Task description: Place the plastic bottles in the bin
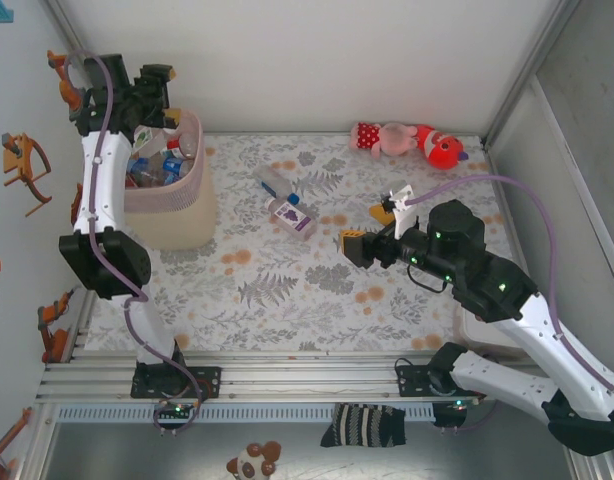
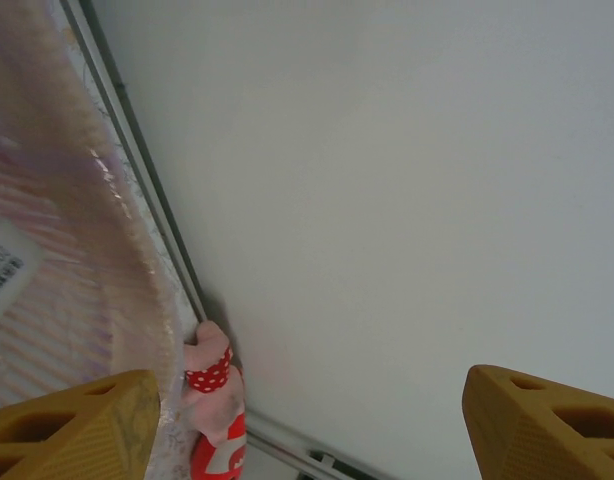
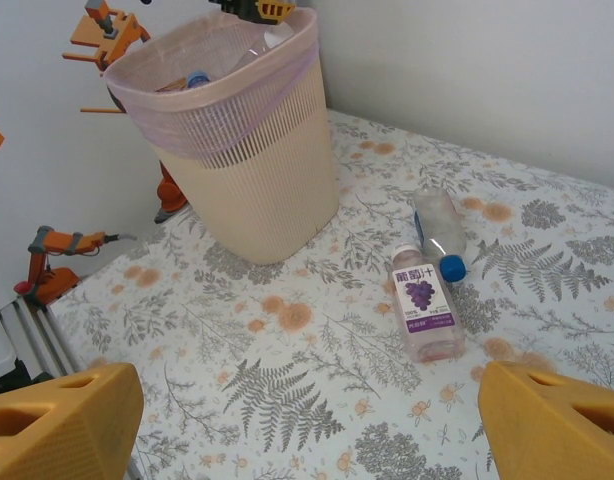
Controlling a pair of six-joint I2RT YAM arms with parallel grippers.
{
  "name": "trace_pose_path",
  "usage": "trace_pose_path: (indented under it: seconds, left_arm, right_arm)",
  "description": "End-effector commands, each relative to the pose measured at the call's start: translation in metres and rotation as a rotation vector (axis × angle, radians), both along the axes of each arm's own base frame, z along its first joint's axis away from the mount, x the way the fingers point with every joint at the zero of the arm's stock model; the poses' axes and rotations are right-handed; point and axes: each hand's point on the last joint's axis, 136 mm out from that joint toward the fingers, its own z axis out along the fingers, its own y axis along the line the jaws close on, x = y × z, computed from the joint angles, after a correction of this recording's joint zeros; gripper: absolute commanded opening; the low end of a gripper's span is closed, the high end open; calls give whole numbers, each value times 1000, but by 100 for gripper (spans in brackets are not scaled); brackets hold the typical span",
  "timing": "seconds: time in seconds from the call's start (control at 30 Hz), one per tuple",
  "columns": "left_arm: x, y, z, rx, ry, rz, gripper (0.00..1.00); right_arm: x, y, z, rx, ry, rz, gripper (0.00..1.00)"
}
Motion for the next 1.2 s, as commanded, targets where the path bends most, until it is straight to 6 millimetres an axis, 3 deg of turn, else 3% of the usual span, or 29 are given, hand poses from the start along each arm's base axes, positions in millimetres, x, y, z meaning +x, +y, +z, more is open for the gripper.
trace_pose_path:
  seconds: [0.0,0.2,0.3,0.4,0.57,0.7,0.83,1.0,1.17]
  left_arm:
    - [-6,16,-29,68,67,20,79]
    - [-18,52,-70,117,163,90,79]
    - [-20,58,-76,121,173,89,79]
    - [-21,56,-67,120,149,72,79]
    - [-26,47,-23,138,29,29,79]
    - [-38,42,13,190,-55,-12,79]
    - [-59,45,36,294,-84,-30,79]
    - [-86,40,39,385,-73,-99,79]
    - [-106,39,15,467,-13,-159,80]
  right_arm:
    - [0,-2,7,13,-23,-11,86]
    - [-1,0,9,15,-22,-1,86]
    - [-1,0,11,17,-24,4,86]
    - [-1,1,13,19,-26,4,86]
    - [-1,1,15,27,-25,6,86]
    - [-1,2,14,27,-23,7,86]
    - [-1,3,15,30,-26,12,86]
    - [-2,3,12,29,-24,16,86]
    - [-1,5,8,33,-23,22,86]
